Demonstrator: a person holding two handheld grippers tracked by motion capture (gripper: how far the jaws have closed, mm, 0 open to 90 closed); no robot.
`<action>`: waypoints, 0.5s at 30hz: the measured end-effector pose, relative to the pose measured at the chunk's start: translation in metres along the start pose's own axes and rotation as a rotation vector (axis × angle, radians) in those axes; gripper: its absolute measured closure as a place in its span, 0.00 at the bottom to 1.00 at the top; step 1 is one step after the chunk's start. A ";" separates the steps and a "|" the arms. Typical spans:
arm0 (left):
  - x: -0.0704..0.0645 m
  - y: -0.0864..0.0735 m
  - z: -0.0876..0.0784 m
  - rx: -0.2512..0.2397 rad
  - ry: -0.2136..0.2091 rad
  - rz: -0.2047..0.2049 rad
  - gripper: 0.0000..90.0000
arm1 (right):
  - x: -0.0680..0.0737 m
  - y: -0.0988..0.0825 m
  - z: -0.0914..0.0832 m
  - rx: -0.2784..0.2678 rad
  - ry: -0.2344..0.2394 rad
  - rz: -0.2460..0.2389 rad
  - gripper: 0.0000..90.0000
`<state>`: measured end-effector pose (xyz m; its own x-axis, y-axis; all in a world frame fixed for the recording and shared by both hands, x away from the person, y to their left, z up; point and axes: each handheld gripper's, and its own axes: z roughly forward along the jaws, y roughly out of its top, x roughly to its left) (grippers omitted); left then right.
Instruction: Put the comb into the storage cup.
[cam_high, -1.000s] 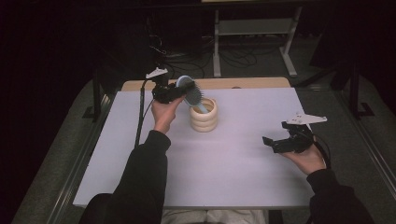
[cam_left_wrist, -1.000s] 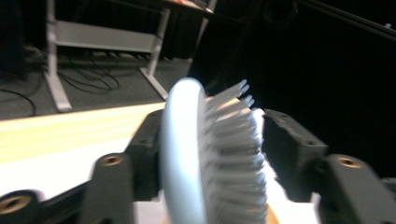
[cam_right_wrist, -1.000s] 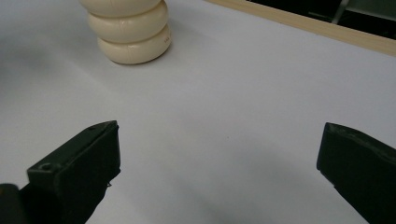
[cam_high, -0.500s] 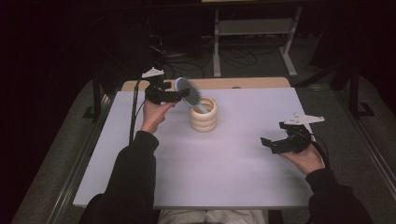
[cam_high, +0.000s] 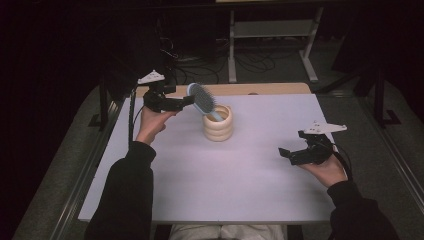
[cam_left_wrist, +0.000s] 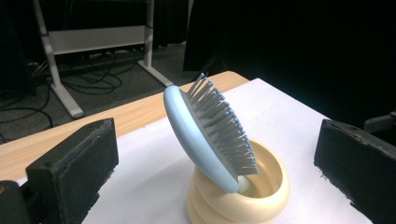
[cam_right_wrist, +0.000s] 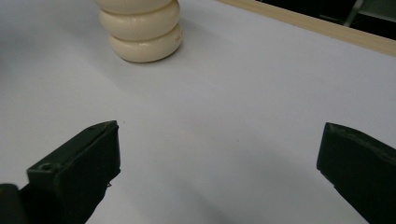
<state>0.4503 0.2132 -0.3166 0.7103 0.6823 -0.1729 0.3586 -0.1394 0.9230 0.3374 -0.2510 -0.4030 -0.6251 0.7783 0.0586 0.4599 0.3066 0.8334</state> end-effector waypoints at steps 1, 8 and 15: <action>-0.001 -0.001 -0.001 -0.007 0.002 0.014 0.00 | 0.000 0.000 0.000 0.001 0.000 0.001 0.00; 0.000 -0.009 -0.010 -0.009 -0.001 0.030 0.00 | 0.004 0.001 -0.002 -0.008 0.004 -0.013 0.00; 0.004 -0.013 -0.028 -0.028 0.009 0.028 0.00 | 0.004 -0.001 -0.004 0.006 0.007 -0.017 0.00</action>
<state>0.4317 0.2377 -0.3197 0.7144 0.6849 -0.1435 0.3212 -0.1387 0.9368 0.3320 -0.2506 -0.4018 -0.6375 0.7689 0.0483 0.4526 0.3230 0.8312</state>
